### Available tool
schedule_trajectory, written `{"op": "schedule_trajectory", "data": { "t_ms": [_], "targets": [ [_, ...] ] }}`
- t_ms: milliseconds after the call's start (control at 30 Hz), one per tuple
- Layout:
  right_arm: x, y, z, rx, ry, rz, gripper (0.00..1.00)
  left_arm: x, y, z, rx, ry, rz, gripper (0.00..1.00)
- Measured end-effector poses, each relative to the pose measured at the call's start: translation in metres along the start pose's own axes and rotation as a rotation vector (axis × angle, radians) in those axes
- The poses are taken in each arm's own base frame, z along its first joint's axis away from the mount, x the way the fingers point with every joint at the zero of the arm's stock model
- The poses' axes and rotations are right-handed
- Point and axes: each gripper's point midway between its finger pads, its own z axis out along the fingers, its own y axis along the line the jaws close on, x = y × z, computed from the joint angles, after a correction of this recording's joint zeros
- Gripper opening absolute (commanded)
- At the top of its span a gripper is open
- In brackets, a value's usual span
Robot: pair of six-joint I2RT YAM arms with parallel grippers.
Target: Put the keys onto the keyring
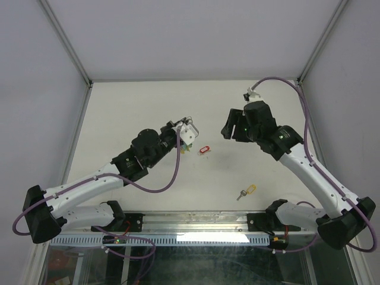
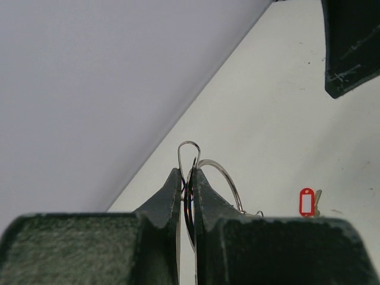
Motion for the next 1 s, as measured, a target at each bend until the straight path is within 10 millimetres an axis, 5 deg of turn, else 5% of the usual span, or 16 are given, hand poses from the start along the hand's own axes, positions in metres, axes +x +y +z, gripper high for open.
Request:
{"op": "schedule_trajectory", "data": {
  "t_ms": [233, 433, 533, 733, 1000],
  "targets": [
    [0.014, 0.028, 0.007, -0.206, 0.006, 0.056, 0.59, 0.008, -0.006, 0.003, 0.037, 0.009, -0.073, 0.00],
    [-0.045, 0.076, -0.027, -0.465, -0.246, 0.130, 0.54, 0.002, -0.014, 0.004, 0.081, -0.021, -0.134, 0.00],
    [-0.059, 0.096, -0.033, -0.544, -0.292, 0.142, 0.53, 0.001, -0.017, 0.004, 0.098, -0.030, -0.155, 0.00],
    [-0.043, 0.128, -0.022, -0.615, -0.219, 0.128, 0.51, -0.001, -0.019, 0.005, 0.110, -0.044, -0.179, 0.00],
    [-0.042, 0.137, -0.020, -0.628, -0.201, 0.127, 0.51, 0.002, -0.020, 0.005, 0.120, -0.045, -0.189, 0.00]
  ]
}}
